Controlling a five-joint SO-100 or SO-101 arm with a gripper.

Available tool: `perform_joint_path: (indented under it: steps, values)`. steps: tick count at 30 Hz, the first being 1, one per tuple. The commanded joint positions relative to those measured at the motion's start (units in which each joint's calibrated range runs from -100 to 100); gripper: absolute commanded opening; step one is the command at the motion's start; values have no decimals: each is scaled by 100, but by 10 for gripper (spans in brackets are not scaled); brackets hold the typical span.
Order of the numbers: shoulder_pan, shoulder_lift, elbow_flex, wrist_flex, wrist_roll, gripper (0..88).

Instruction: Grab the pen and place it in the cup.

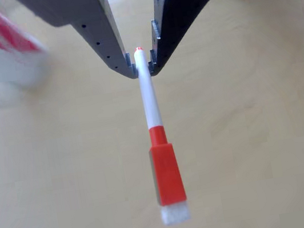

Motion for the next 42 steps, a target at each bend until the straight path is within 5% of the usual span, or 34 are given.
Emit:
perform_joint_path:
  steps: [1,7,23,42]
  values:
    - [1118,-1299,-276,-607,-110,12]
    - [2469,-1573,140,-1958,-357,12]
    - [2386,-113,665,-4607,-1891,12]
    - [2878,1157,656,-5356,-2175,17]
